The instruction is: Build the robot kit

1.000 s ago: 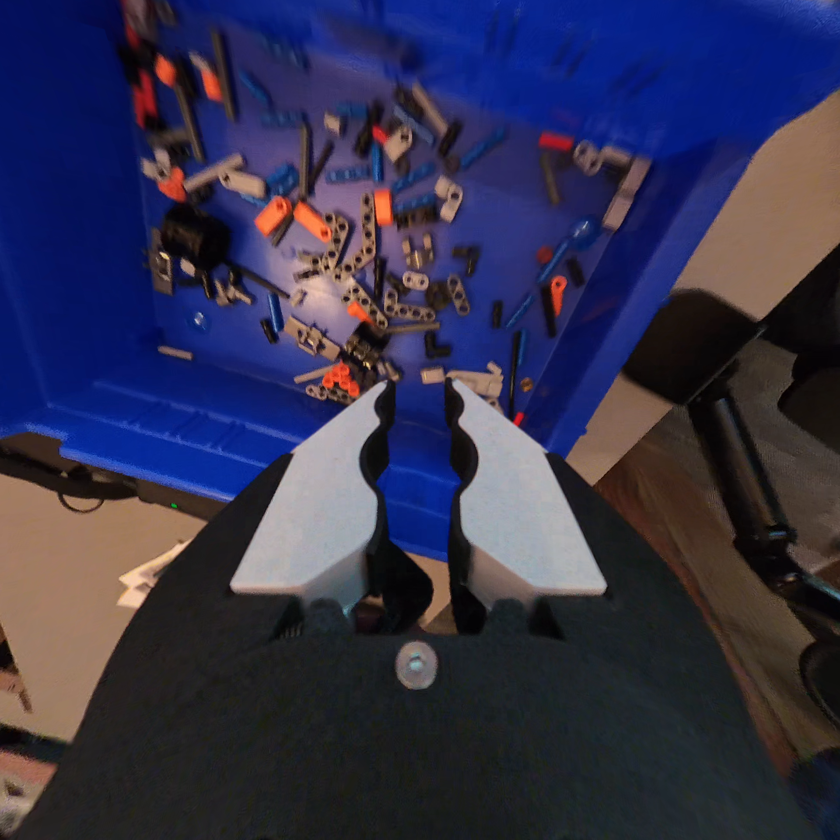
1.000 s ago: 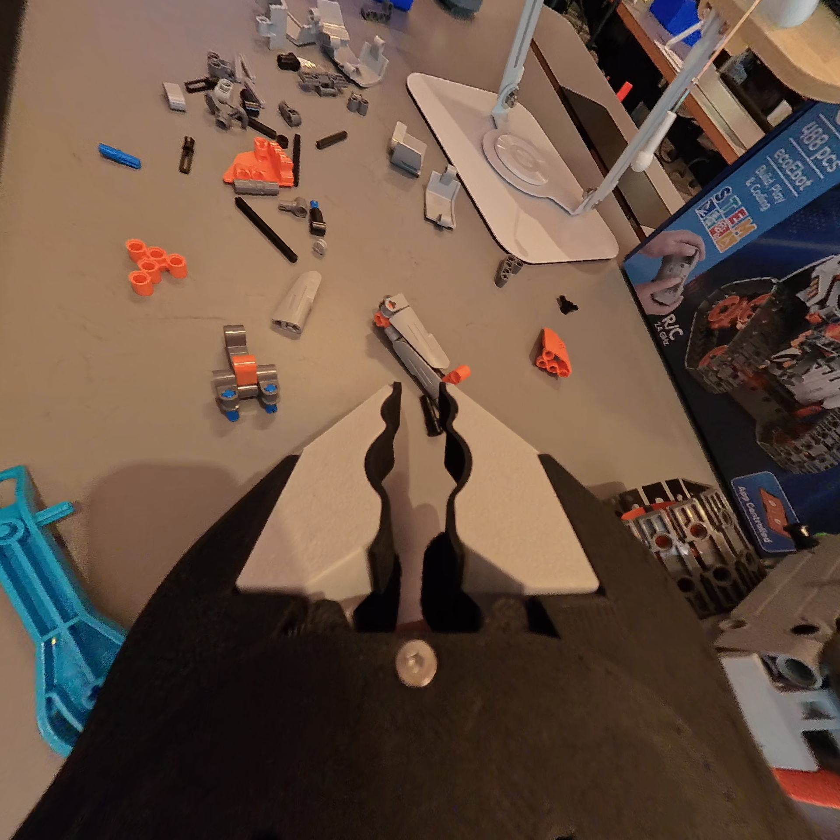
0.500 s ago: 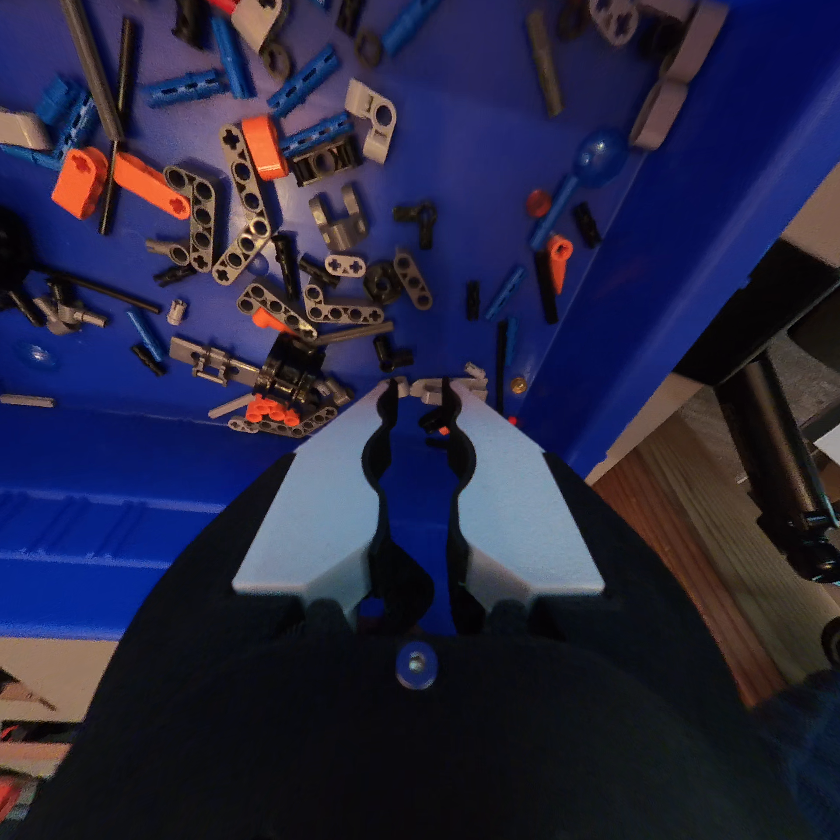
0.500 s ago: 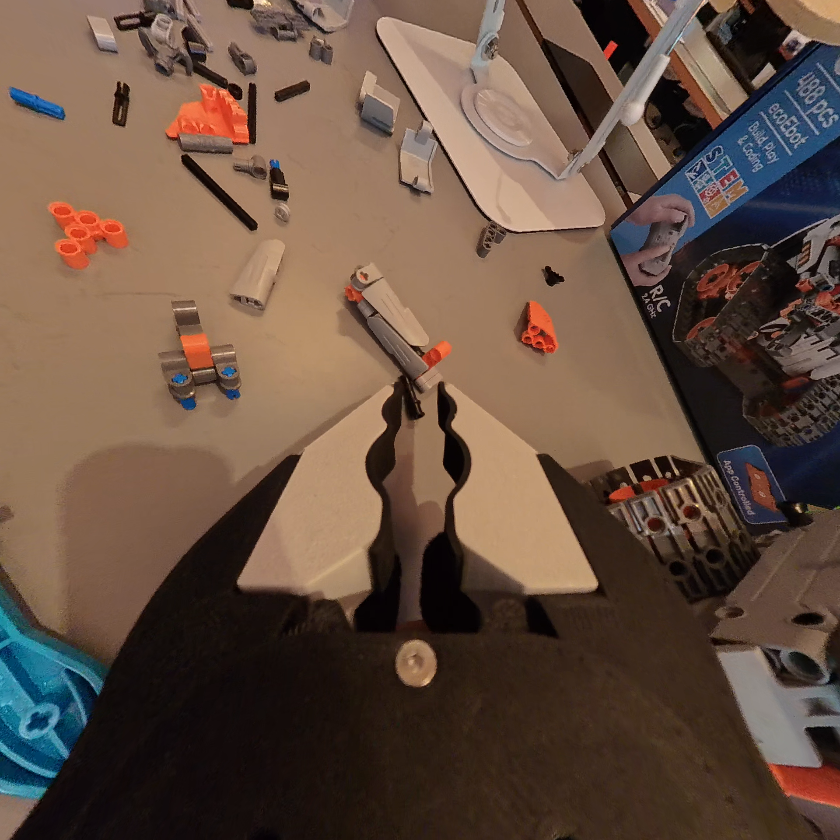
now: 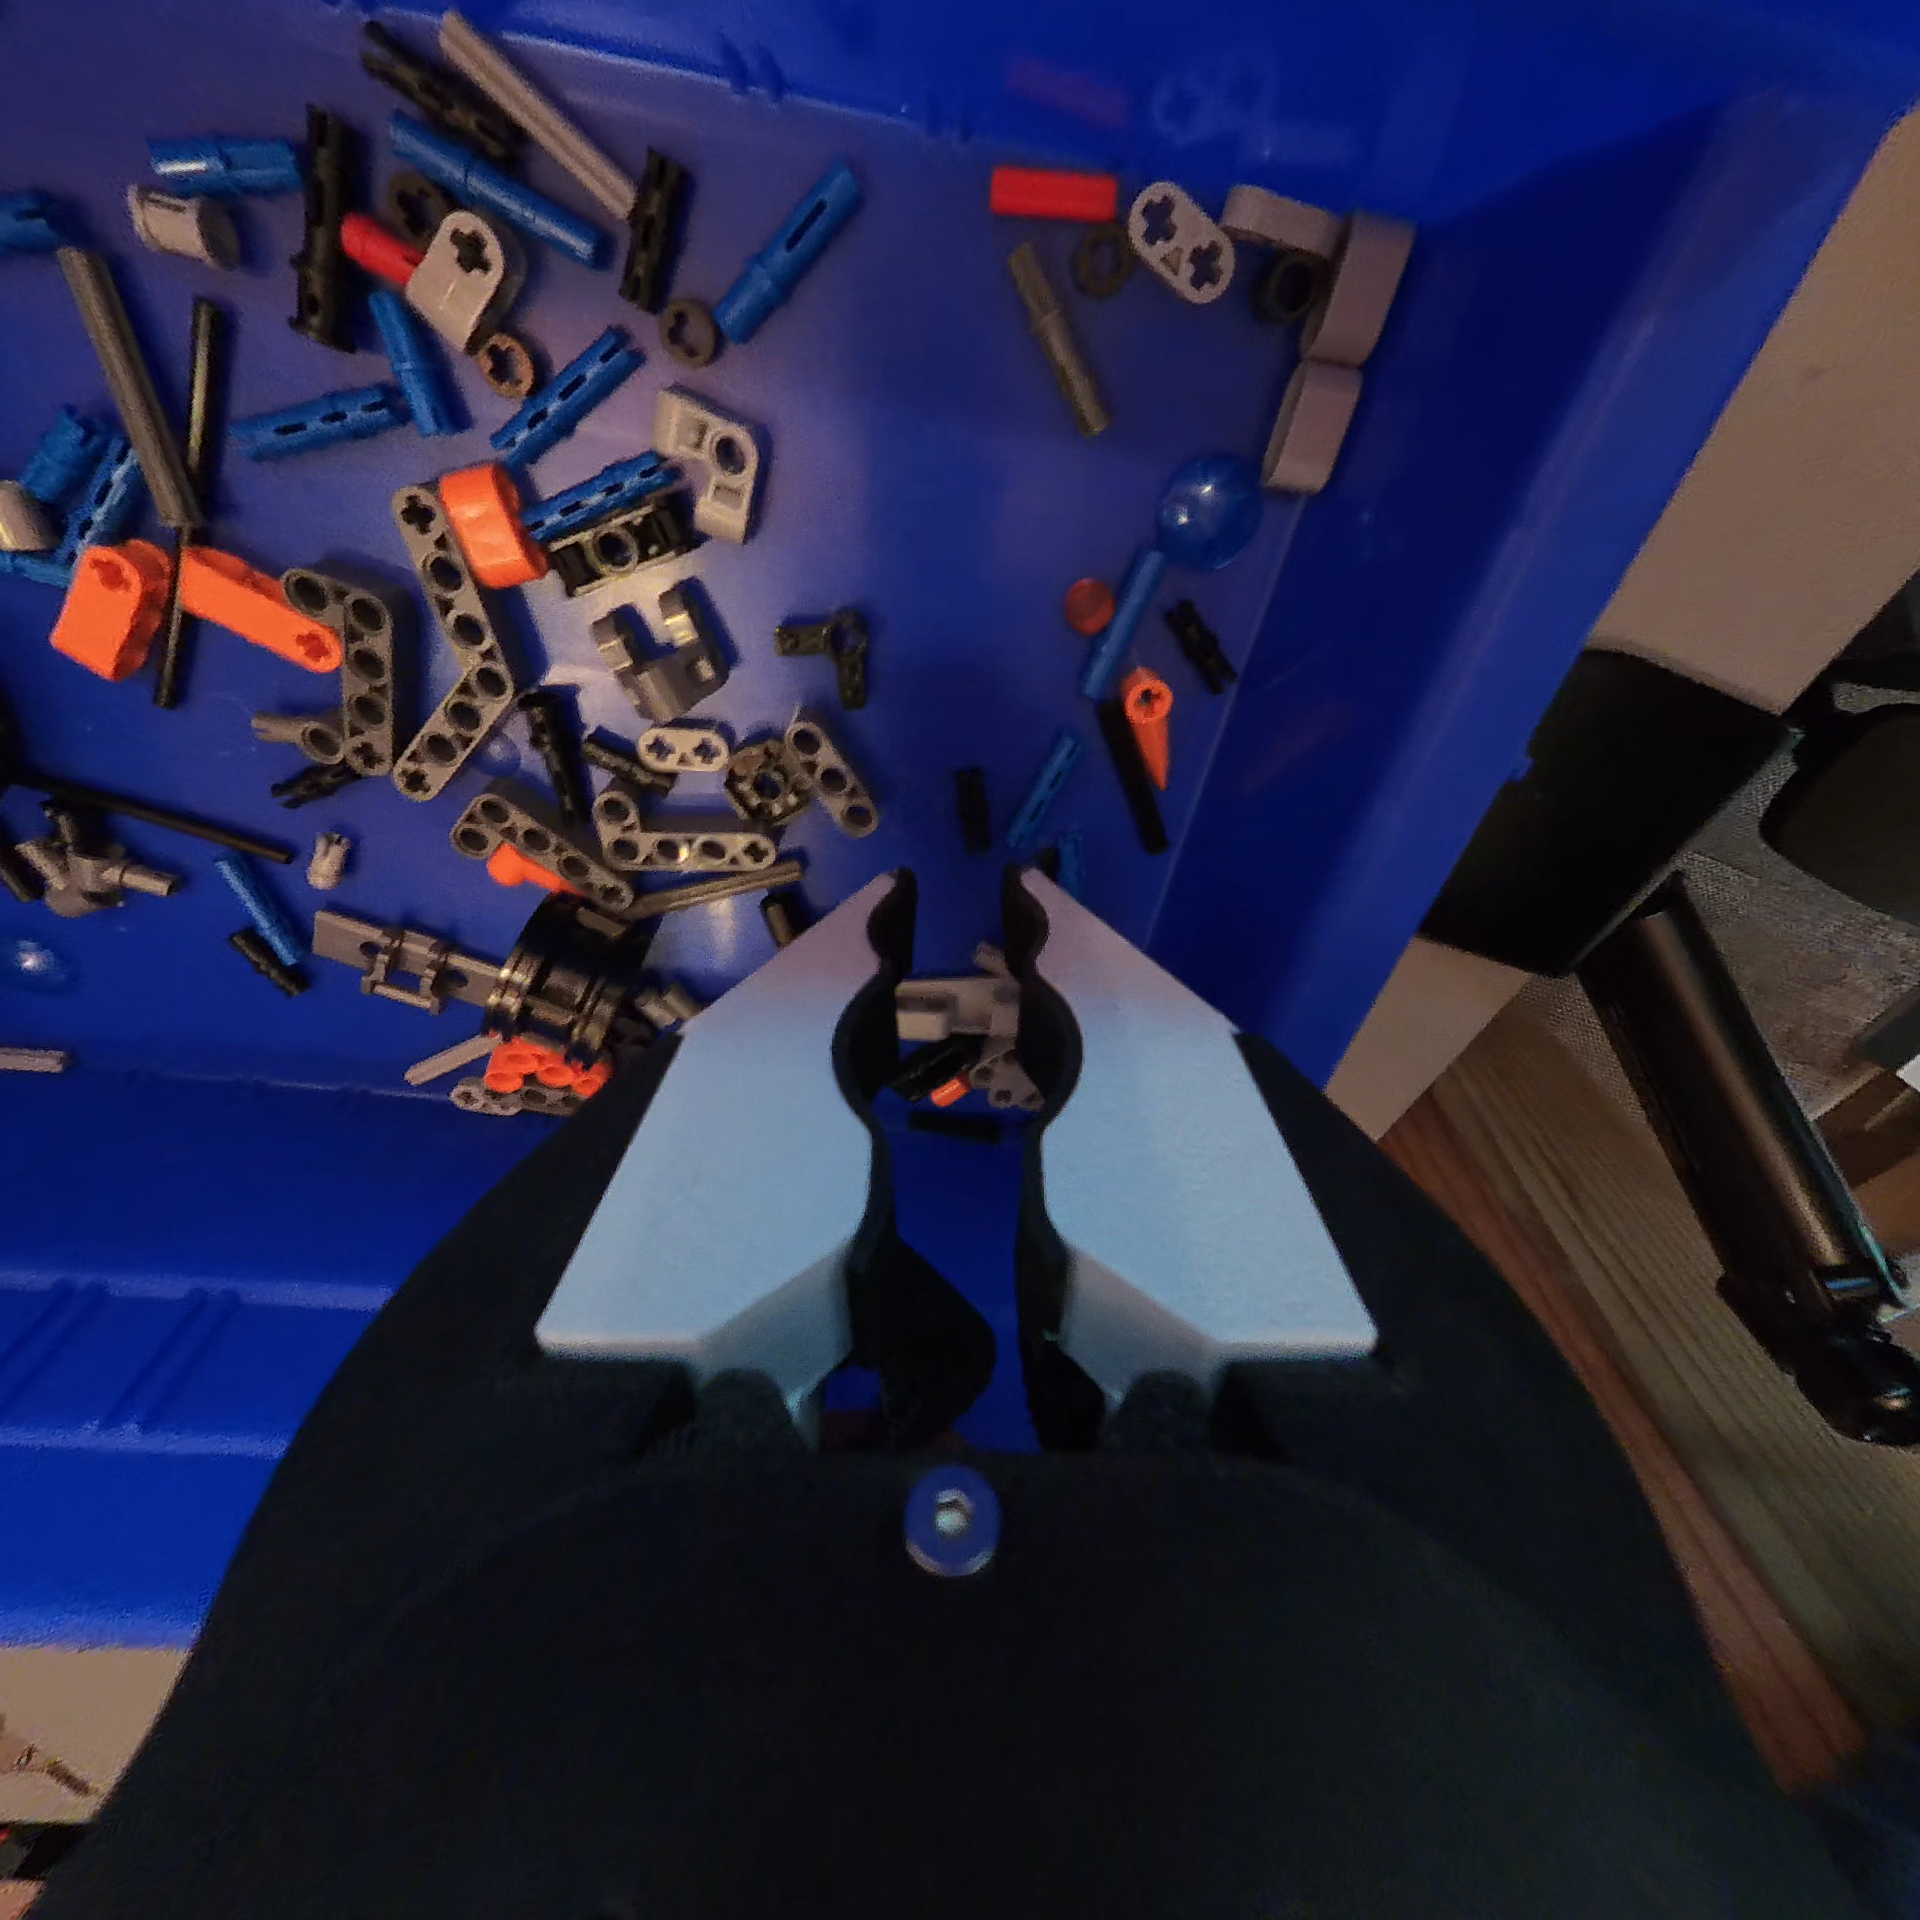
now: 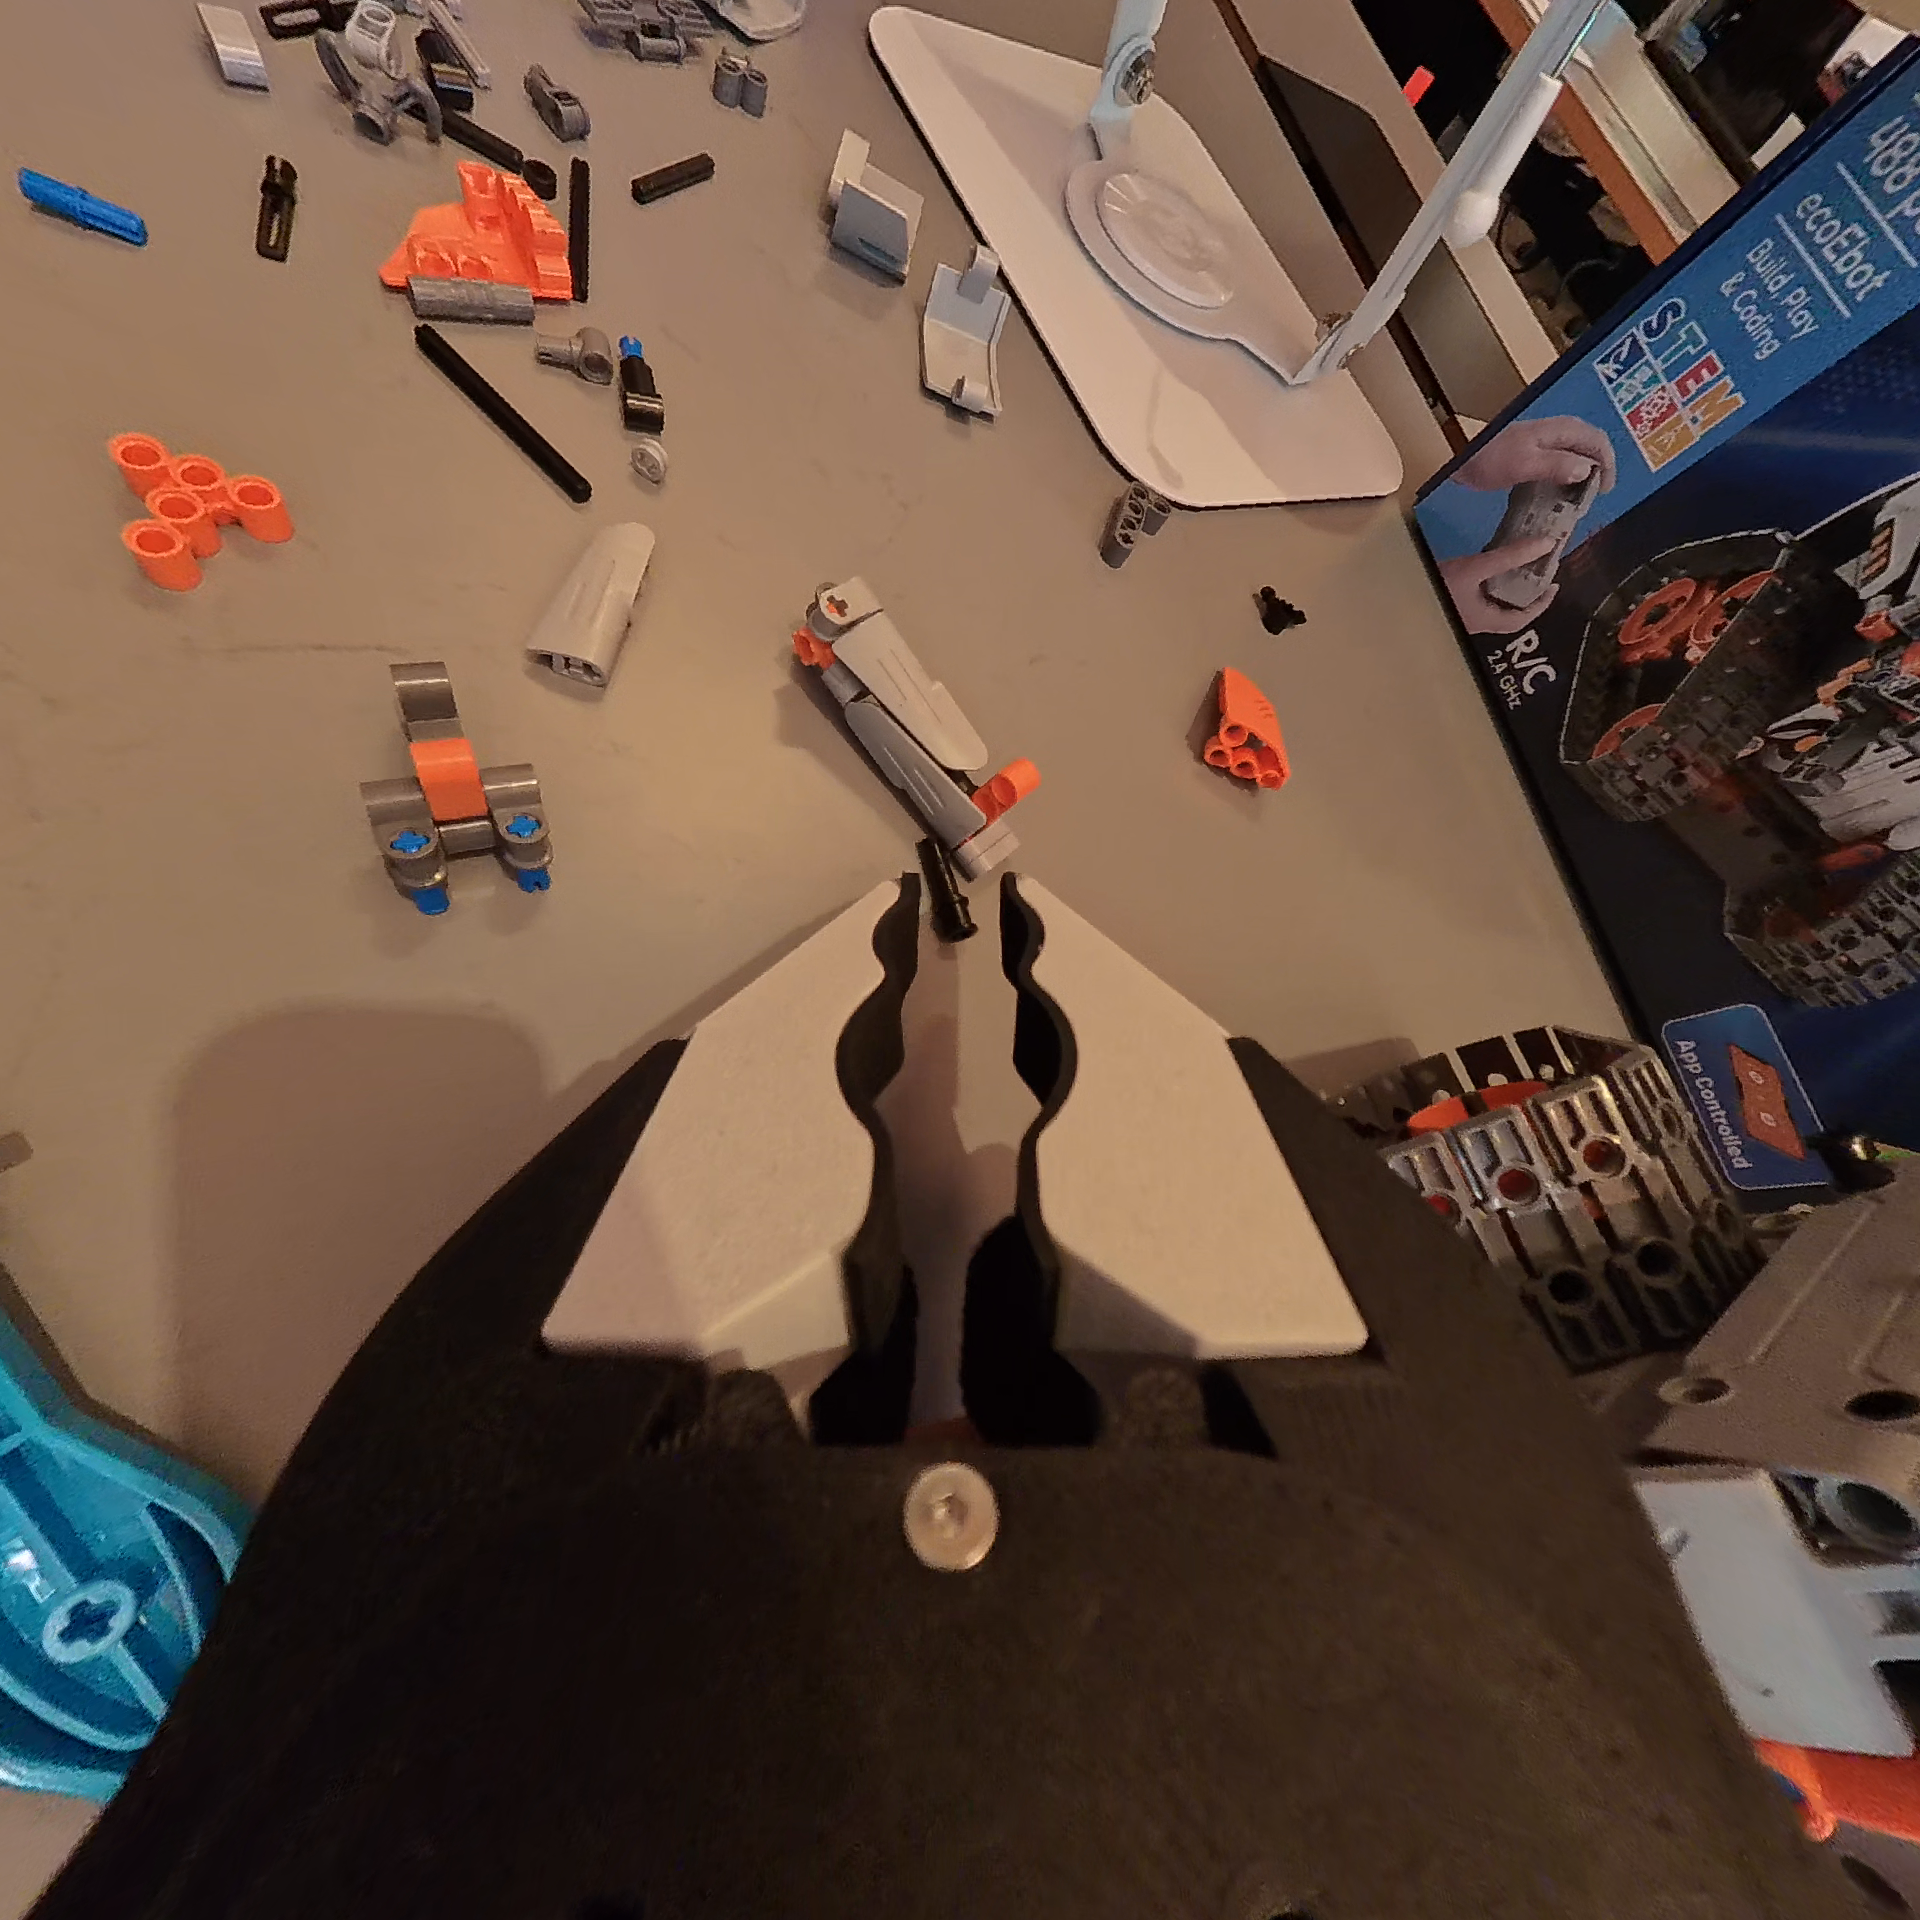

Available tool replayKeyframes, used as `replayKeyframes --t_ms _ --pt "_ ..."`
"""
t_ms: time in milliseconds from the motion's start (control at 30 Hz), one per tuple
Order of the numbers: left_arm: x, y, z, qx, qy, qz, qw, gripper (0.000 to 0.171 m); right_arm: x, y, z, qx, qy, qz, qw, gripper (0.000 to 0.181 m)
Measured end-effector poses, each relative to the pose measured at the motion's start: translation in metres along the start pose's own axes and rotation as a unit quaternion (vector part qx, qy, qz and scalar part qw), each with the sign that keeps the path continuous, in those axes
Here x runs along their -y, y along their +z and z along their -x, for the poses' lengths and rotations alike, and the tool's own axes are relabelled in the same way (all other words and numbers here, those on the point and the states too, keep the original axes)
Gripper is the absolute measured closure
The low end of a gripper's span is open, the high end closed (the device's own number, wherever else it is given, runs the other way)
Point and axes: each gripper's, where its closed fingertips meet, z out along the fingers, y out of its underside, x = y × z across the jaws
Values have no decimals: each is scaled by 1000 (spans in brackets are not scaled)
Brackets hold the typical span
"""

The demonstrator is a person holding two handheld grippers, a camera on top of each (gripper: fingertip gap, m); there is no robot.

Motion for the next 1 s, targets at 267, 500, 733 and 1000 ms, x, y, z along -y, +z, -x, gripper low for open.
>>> replayKeyframes --t_ms 267,500,733,1000 --pt "15 7 -2 -3 -4 -36 999 160 1 -1 2 2 -3 -2 1000 168" --pt "12 8 0 1 -6 -44 999 168 4 -3 2 1 -5 -8 1000 168" --pt "30 -37 6 45 12 -87 995 169 8 -4 3 1 -10 -12 1000 168" --pt "127 -122 -13 149 114 -182 965 169 23 -8 9 2 -33 -30 999 168"
